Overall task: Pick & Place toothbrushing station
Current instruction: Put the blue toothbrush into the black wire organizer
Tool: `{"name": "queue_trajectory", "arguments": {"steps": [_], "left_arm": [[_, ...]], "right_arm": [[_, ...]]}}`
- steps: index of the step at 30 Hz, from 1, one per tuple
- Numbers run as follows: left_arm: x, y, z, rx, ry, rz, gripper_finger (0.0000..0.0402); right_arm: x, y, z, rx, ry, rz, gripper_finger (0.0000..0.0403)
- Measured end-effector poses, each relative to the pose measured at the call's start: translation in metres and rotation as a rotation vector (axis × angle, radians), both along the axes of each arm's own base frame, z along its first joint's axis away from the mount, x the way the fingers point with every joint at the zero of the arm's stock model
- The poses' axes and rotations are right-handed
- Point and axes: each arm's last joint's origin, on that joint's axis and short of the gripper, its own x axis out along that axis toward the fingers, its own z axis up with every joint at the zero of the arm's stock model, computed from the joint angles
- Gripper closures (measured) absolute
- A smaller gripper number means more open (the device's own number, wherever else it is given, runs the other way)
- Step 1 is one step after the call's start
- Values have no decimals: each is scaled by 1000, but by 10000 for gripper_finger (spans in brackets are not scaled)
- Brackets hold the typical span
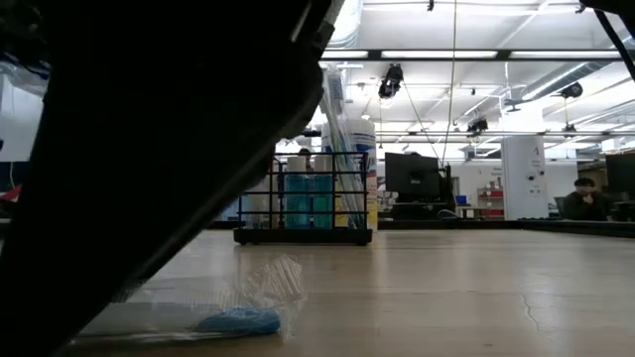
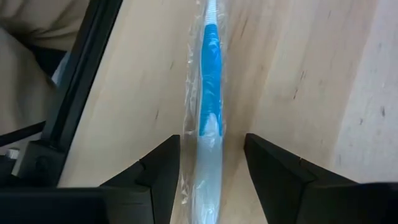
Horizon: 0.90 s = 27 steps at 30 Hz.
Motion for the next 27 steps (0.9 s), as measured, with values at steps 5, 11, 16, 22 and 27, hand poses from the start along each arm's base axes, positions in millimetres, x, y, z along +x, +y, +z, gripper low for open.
{"name": "queue_trajectory", "arguments": {"steps": [5, 11, 16, 22, 27], "left_arm": [[0, 0, 0, -3, 0, 5, 392], [0, 0, 0, -3, 0, 6, 392], [0, 0, 0, -3, -4, 8, 392], [-2, 0, 7, 46, -49, -14, 392], [-5, -1, 20, 93, -112, -76, 392]], "right_arm": [[2, -4, -6, -32, -3, 6, 246], [3, -7, -7, -65, -13, 16, 355], [3, -9, -1, -78, -29, 6, 381], [-3, -18, 40, -109, -90, 49, 383], [-15, -28, 117, -172, -295, 63, 384]]}}
